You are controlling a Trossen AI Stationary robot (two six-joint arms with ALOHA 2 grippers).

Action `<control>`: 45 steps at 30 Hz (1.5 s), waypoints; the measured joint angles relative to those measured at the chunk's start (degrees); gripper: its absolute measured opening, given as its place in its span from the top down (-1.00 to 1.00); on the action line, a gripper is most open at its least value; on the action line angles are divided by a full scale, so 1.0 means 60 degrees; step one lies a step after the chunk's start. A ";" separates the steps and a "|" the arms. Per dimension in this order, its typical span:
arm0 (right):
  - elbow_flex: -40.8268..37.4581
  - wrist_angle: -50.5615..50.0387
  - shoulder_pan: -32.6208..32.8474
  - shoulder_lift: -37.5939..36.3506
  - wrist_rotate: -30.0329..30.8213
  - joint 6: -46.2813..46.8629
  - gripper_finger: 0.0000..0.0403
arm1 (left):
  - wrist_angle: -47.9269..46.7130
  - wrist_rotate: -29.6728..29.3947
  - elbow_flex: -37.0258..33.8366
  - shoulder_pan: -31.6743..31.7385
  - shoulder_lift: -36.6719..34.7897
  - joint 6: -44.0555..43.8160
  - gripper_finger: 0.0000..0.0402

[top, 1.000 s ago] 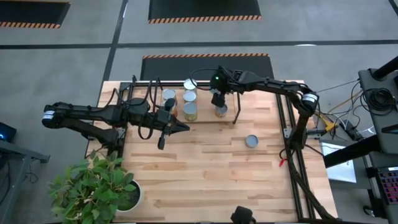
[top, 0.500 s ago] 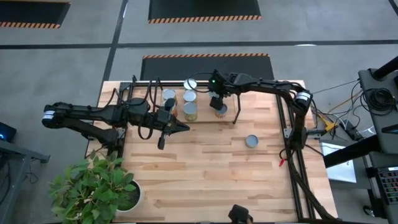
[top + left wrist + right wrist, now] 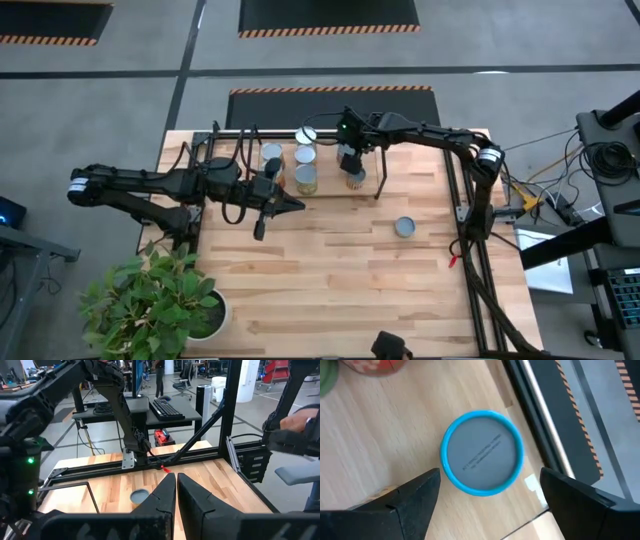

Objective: Pick and place cans onto a shelf
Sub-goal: Put the small blue canned corn on the shelf aligned with the other small yellow canned bean

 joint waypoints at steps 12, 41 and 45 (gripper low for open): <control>0.0665 0.0076 -0.0048 0.0005 -0.0010 -0.2762 -0.07 | -0.0099 0.0000 0.0000 0.0000 0.0000 0.0173 1.00; 0.0653 -0.0496 -0.0397 0.0823 -0.0900 -0.3067 0.92 | -0.0109 0.0000 -0.0018 0.0000 0.0000 0.0391 1.00; 0.0636 -0.0578 -0.0397 0.0740 -0.0910 -0.3064 0.92 | -0.0112 0.0000 -0.0018 0.0000 0.0000 0.0388 1.00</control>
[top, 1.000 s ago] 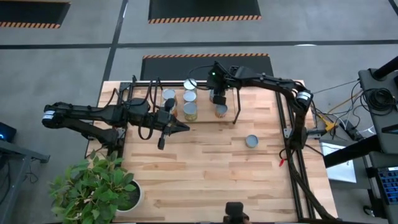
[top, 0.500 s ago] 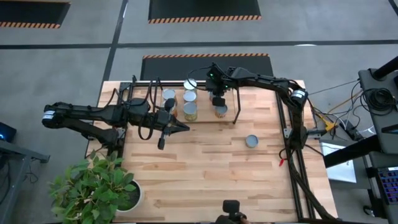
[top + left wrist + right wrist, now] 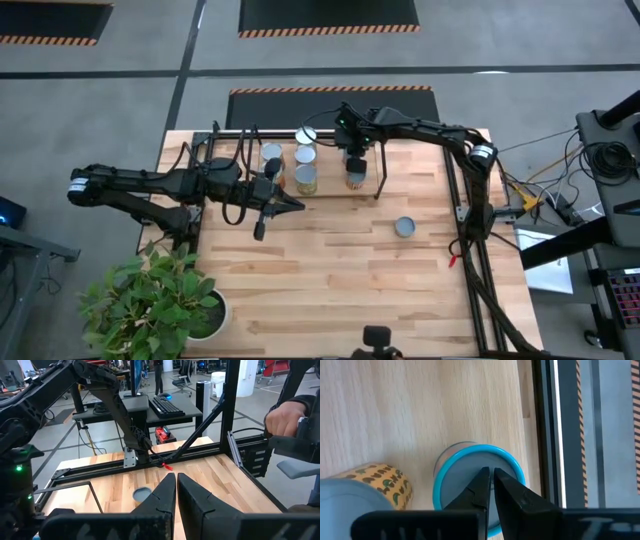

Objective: Pick and place cans onto a shelf
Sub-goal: Put the small blue canned corn on the shelf aligned with the other small yellow canned bean, then put the small green canned mushroom on the shelf

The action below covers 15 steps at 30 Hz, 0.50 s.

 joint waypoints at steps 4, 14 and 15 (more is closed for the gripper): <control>-0.0029 -0.0125 0.0026 -0.0163 -0.0017 0.0000 0.92 | -0.0001 0.0000 0.0000 0.0000 0.0000 0.0000 1.00; -0.0045 0.0039 0.0190 -0.0665 -0.0015 0.0291 0.92 | 0.0006 0.0000 0.0000 0.0000 0.0000 0.0000 1.00; -0.0045 0.0038 0.0248 -0.0778 -0.0011 0.0349 0.92 | 0.0010 0.0000 0.0000 0.0003 0.0000 0.0000 1.00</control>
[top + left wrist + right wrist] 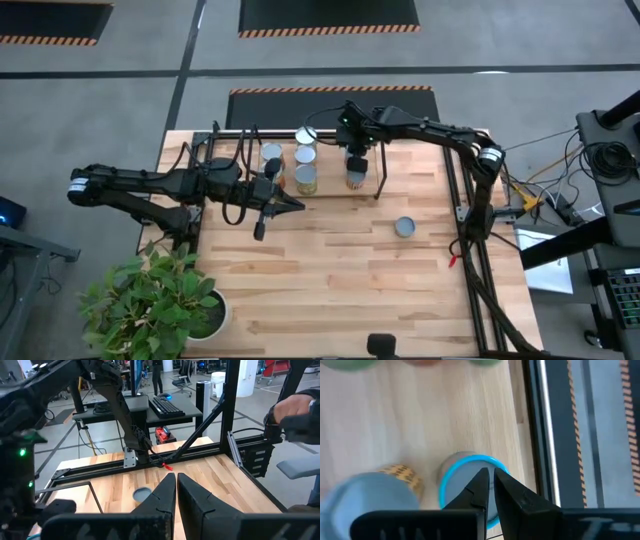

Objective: Pick and place cans onto a shelf
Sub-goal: Put the small green canned mushroom on the shelf

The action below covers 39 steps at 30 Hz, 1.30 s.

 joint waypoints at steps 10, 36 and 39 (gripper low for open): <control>-0.0097 -0.0585 0.1487 -0.2253 -0.0023 0.2599 0.92 | 0.0129 0.0004 -0.0292 -0.0003 0.0000 -0.0029 1.00; -0.7219 -0.1470 0.7100 -0.6784 0.0469 1.3181 0.90 | 0.0310 0.0004 -0.0648 0.0004 0.0000 -0.0178 1.00; -0.7609 -0.1199 0.7114 -0.6900 0.0570 1.3198 0.81 | 0.0299 0.0004 -0.0648 0.0004 0.0000 -0.0182 1.00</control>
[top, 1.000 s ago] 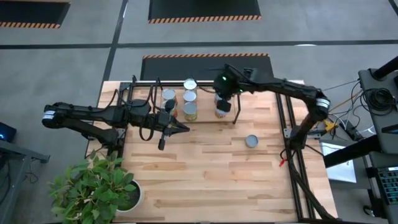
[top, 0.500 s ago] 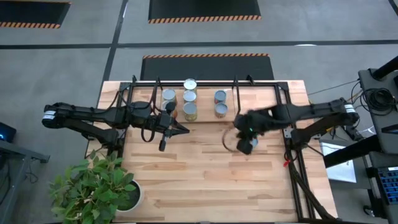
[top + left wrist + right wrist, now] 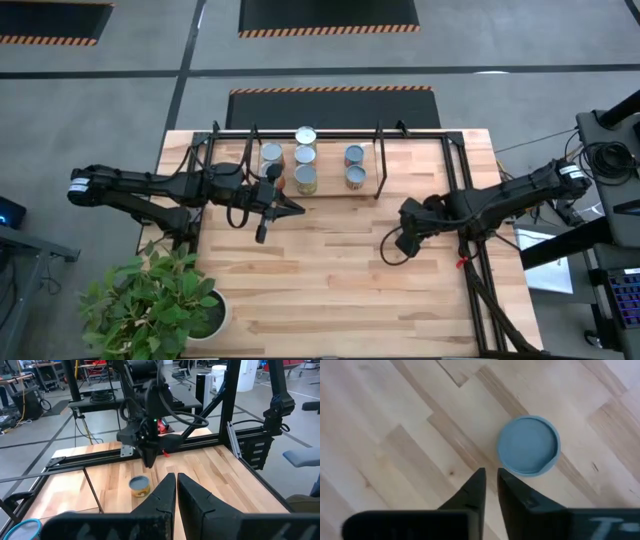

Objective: Pick and place cans onto a shelf
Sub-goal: Put the small green canned mushroom on the shelf

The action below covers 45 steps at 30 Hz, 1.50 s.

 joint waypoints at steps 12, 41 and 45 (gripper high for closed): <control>-0.0214 0.0013 -0.0004 0.0629 0.0376 0.1072 -0.35 | 0.0044 0.0000 0.0000 0.0004 0.0000 0.0178 1.00; -0.0339 0.1021 -0.0576 0.3367 0.0887 0.0747 -0.59 | 0.0181 0.0000 0.0000 0.0002 0.0000 0.0361 1.00; -0.0341 0.1078 -0.0576 0.3367 0.0905 0.0698 -0.40 | 0.0178 0.0000 0.0000 0.0000 0.0000 0.0361 1.00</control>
